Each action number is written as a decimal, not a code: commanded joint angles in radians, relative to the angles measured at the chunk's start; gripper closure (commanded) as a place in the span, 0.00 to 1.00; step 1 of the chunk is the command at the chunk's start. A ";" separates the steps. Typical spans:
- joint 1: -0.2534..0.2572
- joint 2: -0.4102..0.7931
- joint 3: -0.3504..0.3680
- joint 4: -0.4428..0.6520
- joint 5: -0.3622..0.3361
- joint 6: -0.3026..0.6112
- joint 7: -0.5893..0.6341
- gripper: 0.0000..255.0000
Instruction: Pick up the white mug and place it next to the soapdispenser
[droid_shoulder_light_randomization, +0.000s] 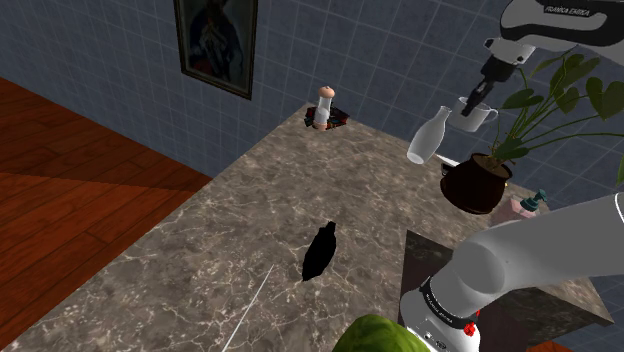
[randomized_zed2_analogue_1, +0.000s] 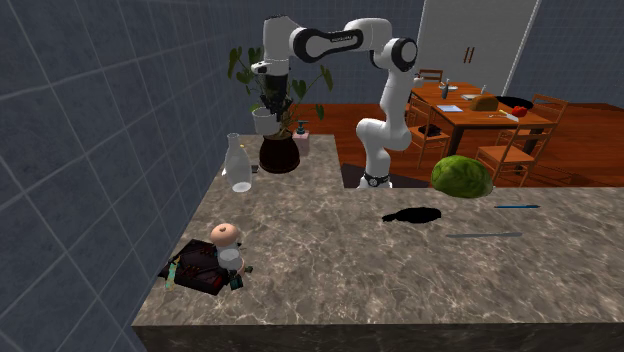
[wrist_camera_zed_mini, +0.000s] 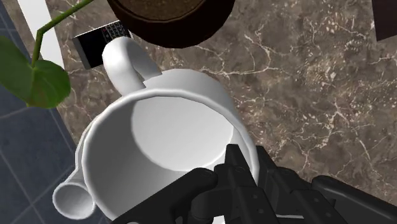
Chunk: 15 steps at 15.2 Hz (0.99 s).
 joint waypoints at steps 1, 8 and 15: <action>-0.017 -0.025 -0.023 -0.002 -0.016 -0.016 -0.038 1.00; -0.071 -0.061 -0.135 0.006 -0.065 -0.032 -0.194 1.00; -0.103 -0.043 -0.276 0.066 -0.092 -0.042 -0.369 1.00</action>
